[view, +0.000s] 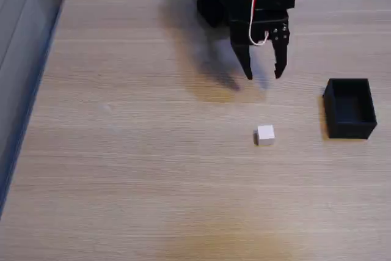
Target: Pick a white block and place it in the black box.
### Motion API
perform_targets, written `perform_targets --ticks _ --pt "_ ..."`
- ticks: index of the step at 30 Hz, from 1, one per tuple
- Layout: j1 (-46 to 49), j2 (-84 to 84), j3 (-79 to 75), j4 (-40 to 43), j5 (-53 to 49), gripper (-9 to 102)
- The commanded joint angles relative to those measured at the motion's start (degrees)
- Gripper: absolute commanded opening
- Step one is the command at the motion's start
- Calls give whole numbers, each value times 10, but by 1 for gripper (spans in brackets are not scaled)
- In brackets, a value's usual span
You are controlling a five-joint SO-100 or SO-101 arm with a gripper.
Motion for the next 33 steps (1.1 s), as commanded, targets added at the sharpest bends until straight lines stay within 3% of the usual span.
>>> perform_targets --ticks 1,33 --pt "6 -47 -47 -17 5 23" --pt "39 -365 -271 -56 7 24"
